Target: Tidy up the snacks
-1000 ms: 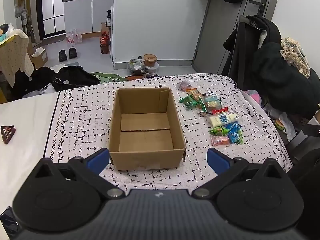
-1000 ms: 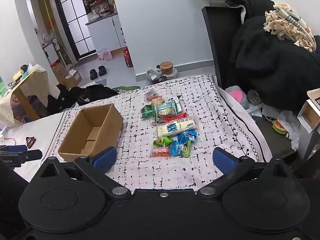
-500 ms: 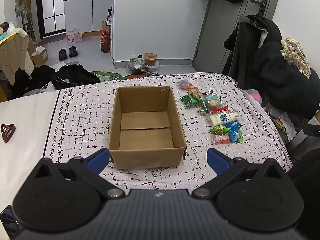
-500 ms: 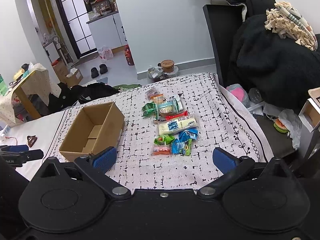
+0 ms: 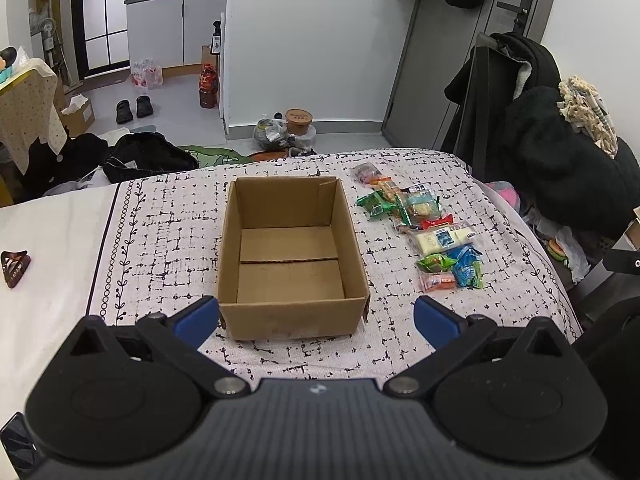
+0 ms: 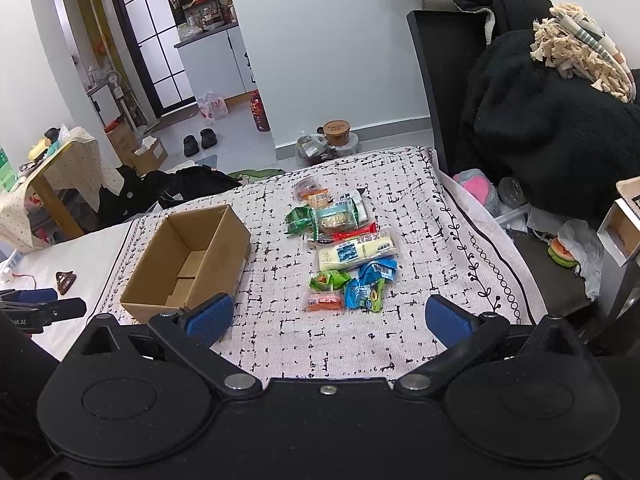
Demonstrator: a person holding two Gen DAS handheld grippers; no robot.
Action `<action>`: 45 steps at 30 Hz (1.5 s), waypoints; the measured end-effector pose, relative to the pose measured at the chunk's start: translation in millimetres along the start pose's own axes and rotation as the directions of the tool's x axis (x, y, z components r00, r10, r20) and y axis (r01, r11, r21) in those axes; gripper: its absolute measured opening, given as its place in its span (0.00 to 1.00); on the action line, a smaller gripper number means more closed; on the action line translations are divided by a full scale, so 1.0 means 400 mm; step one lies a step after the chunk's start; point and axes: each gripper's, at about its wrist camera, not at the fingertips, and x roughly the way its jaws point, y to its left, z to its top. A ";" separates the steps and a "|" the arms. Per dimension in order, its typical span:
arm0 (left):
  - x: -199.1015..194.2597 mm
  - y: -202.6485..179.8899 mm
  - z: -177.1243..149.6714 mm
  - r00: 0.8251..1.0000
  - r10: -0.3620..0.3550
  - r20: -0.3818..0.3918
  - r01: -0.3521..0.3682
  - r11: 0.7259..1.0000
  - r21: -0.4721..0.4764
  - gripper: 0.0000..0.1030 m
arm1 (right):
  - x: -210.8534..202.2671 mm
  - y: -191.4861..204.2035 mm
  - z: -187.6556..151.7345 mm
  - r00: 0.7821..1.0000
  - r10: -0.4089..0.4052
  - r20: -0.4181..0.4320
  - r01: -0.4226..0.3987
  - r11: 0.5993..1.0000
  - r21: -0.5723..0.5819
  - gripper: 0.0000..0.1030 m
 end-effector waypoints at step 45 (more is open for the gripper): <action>0.050 0.007 0.021 1.000 -0.026 0.016 0.027 1.000 -0.016 1.00 | 0.038 -0.011 0.005 1.000 -0.013 -0.006 0.013 1.000 -0.015 1.00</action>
